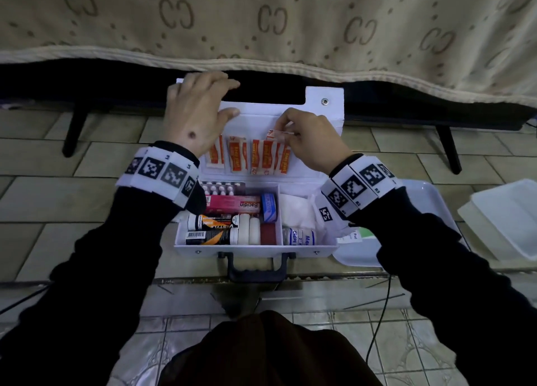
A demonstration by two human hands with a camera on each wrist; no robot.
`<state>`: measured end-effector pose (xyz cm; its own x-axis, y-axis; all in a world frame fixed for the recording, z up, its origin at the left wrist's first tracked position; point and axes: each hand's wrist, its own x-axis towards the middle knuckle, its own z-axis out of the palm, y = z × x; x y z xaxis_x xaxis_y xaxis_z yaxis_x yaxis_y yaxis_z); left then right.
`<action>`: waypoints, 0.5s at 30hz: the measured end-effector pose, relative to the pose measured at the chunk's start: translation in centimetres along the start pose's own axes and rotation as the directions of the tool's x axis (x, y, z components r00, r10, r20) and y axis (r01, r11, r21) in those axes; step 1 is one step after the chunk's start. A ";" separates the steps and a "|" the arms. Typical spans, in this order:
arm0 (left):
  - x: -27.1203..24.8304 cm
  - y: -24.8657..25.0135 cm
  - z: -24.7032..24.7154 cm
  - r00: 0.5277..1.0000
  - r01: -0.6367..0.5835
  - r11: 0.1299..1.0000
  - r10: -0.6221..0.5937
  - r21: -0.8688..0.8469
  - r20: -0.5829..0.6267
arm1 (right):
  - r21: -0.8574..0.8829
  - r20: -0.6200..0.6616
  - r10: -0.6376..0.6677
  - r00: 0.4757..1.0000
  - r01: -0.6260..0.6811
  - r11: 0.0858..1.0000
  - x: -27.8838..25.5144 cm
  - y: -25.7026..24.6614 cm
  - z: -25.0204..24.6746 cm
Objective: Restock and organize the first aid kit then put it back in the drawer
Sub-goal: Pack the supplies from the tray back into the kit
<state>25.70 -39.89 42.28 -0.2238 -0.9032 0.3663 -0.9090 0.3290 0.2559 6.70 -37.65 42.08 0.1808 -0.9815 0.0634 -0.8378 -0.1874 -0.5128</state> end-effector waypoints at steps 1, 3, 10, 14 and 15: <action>0.1 -0.4 0.0 0.998 0.004 1.000 -0.003 -0.003 0.060 | -0.010 0.002 0.013 1.000 -0.013 1.000 0.0 0.0 0.1; 0.1 -1.0 0.3 0.982 -0.001 0.999 0.010 -0.049 0.189 | -0.049 0.006 0.036 0.999 -0.035 0.998 -0.1 -0.1 0.2; 0.0 -1.3 0.7 0.989 -0.011 0.994 0.027 -0.108 0.147 | -0.100 -0.042 0.079 0.996 -0.083 0.992 -0.4 -1.0 1.0; -0.1 -1.1 1.0 0.993 0.014 0.989 0.003 -0.150 0.116 | -0.017 -0.129 0.151 0.980 -0.154 0.988 -0.7 -1.7 2.1; -0.1 -1.0 1.0 0.993 0.023 0.987 -0.004 -0.158 0.114 | 0.003 -0.144 0.165 0.976 -0.167 0.986 -0.7 -1.8 2.4</action>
<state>26.32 -40.40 41.07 -0.2583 -0.9302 0.2609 -0.8470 0.3479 0.4018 9.32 -36.48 40.96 -0.0363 -0.9943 0.1004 -0.8549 -0.0211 -0.5183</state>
